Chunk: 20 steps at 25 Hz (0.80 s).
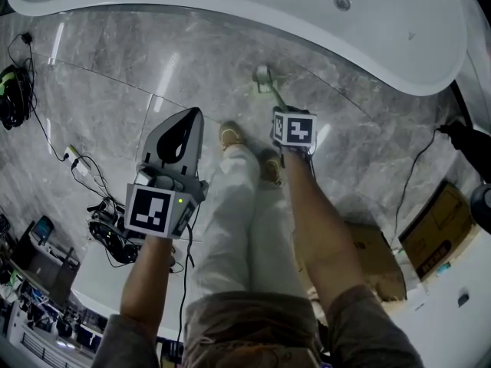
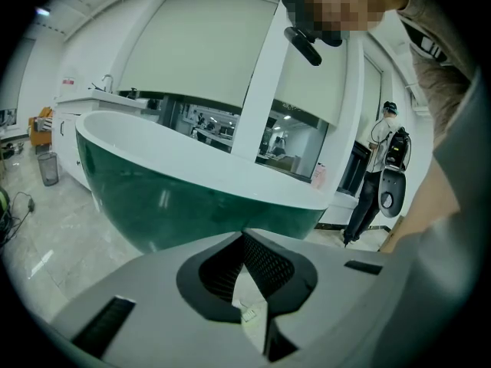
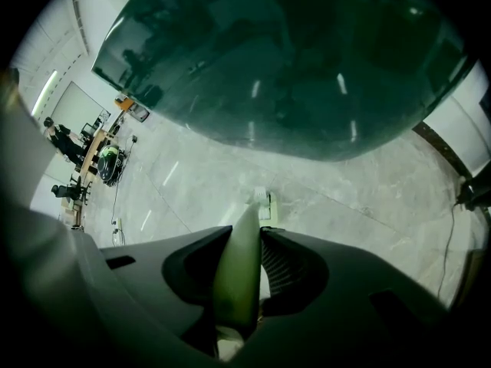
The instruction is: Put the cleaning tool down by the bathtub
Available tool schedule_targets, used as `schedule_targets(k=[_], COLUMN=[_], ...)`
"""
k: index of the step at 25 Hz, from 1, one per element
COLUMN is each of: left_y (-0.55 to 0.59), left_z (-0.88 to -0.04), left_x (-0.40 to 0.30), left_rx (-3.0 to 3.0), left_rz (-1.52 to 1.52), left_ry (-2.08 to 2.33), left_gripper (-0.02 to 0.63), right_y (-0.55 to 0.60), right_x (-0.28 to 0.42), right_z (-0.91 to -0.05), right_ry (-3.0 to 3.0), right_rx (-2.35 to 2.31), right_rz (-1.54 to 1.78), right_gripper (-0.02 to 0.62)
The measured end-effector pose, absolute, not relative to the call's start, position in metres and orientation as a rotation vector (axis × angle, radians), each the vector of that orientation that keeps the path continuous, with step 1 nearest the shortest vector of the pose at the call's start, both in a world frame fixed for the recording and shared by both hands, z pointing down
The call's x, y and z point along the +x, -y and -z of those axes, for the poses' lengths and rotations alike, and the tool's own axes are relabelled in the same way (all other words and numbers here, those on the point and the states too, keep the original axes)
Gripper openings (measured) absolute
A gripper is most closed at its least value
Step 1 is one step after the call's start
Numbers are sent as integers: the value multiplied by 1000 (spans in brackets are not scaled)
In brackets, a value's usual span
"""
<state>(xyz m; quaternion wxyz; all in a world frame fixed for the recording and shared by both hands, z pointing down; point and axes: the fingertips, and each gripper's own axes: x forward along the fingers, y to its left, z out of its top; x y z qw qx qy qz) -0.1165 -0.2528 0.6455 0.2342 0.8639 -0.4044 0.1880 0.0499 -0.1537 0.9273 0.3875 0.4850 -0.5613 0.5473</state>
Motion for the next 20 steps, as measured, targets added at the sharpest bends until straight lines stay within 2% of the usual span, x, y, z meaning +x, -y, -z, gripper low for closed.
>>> schedule_targets(k=[5,8,11,18,19,20], left_y=[252,250,248,237,236,234], left_z=[-643,-642,-637,-610,-605,-599], left_x=[-112,-109,-105,-96,-95,-95], left_rx=[2362,2361,2356,2363,2360,2356], left_rz=[-495,-493,-478,-465,-462,-458], left_ry=[1104,1096,1098,1098,1101,1105], left_gripper=[-2,-2,-2,-2,-2,-2], right_y=[156,157,156,159,160,160], right_x=[44,36,35,49,51,53], right_z=[-922,-915,-905,-864,-856,-847], right_ry=[1473,1522,1545,1583,1592,1600], right_rx=[1247,1224,1230,1286,1295,1302], right_rz=[-1370,-1348,-1342,-1279,-1275,-1268], right_gripper=[141,247,287,288,280,232])
